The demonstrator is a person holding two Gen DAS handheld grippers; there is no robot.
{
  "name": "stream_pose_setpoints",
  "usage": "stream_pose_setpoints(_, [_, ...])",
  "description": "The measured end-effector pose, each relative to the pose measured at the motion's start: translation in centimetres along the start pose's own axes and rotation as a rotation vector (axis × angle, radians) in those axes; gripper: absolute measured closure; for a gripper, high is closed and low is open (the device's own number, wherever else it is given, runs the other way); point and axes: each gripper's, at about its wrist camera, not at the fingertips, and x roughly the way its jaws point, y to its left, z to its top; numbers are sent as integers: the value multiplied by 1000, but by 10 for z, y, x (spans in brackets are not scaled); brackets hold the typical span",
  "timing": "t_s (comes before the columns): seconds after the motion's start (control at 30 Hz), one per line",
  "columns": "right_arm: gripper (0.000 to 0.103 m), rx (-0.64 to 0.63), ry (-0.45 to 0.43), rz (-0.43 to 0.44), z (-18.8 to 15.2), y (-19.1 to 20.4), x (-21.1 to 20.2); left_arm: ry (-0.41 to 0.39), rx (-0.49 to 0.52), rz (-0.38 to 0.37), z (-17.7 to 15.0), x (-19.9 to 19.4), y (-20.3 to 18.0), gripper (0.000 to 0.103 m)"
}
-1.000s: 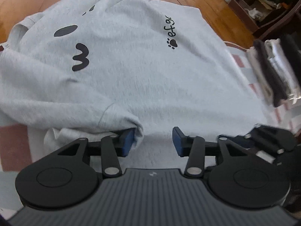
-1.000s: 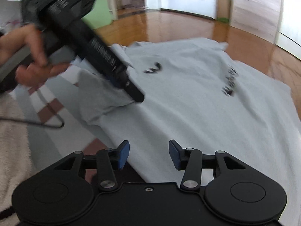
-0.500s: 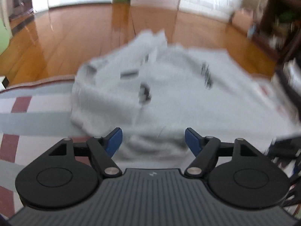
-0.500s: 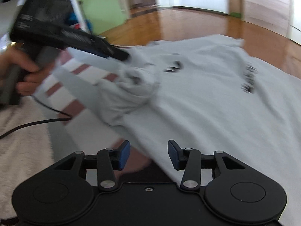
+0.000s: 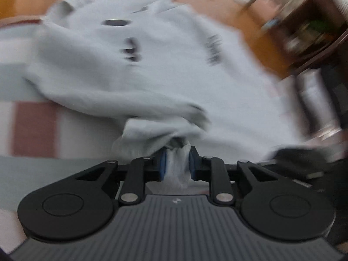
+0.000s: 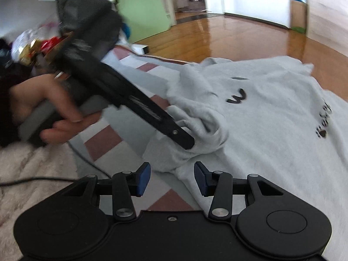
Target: Fold clothes
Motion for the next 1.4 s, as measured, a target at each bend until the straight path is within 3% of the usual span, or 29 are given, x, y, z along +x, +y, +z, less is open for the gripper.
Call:
stream_pose_setpoints(0.07, [53, 12, -8, -15, -1, 0, -4, -22, -47, -106, 1, 0, -7, 83])
stream_pose_setpoints(0.13, [49, -26, -11, -40, -2, 7, -8, -15, -34, -158, 2, 4, -21, 83])
stream_pose_setpoints(0.2, [40, -72, -5, -79, -2, 13, -8, -23, 15, -171, 1, 8, -36, 74])
stream_pose_setpoints(0.27, [41, -95, -8, -155, -4, 16, -2, -42, 69, -175, 0, 9, -49, 72])
stream_pose_setpoints(0.3, [50, -97, -16, -203, -6, 15, 2, -56, 79, -187, 0, 7, -52, 71])
stream_pose_setpoints(0.33, [74, -80, -31, -251, -6, 10, 4, -79, 79, -205, 1, 5, -53, 65])
stream_pose_setpoints(0.37, [89, -41, -49, -288, -6, 1, 4, -105, 76, -218, 2, 2, -53, 62])
stream_pose_setpoints(0.4, [95, 11, -71, -312, -6, -10, 3, -135, 68, -222, 3, -2, -51, 57])
stream_pose_setpoints(0.47, [95, 170, -130, -317, -5, -38, -5, -214, 52, -202, 3, -14, -46, 49])
stream_pose_setpoints(0.5, [95, 218, -124, -362, -6, -51, -6, -256, 36, -184, 5, -20, -42, 42])
stream_pose_setpoints(0.63, [86, 356, -75, -503, -11, -96, -6, -322, -113, -156, 7, -31, -14, 38])
stream_pose_setpoints(0.73, [79, 397, -45, -543, -21, -106, -11, -279, -134, -72, 8, -25, -7, 38])
stream_pose_setpoints(0.8, [79, 388, -73, -563, -26, -102, -20, -246, -135, -39, 7, -21, -7, 38])
stream_pose_setpoints(0.87, [77, 375, -114, -530, -29, -96, -29, -221, -139, -24, 9, -16, -8, 38])
stream_pose_setpoints(0.93, [58, 355, -153, -469, -27, -88, -36, -216, -129, 8, 12, -11, -9, 38])
stream_pose_setpoints(0.97, [53, 333, -154, -435, -21, -84, -34, -216, -123, 32, 12, -10, -8, 38])
stream_pose_setpoints(1.1, [50, 150, -113, -397, -5, -56, -9, -218, -82, 205, 17, -13, -1, 38])
stream_pose_setpoints(1.17, [56, 10, -62, -435, 1, -45, 11, -241, -105, 285, 20, -21, 11, 38])
stream_pose_setpoints(1.2, [91, -64, -35, -460, 3, -41, 22, -246, -153, 277, 21, -25, 21, 38])
stream_pose_setpoints(1.23, [102, -125, -16, -486, 7, -39, 29, -246, -224, 239, 21, -30, 33, 38])
stream_pose_setpoints(1.3, [102, -123, -48, -545, 20, -54, 27, -240, -355, 155, 19, -34, 54, 38])
stream_pose_setpoints(1.4, [101, 79, -106, -589, 37, -104, 7, -221, -375, 165, 27, -32, 57, 38])
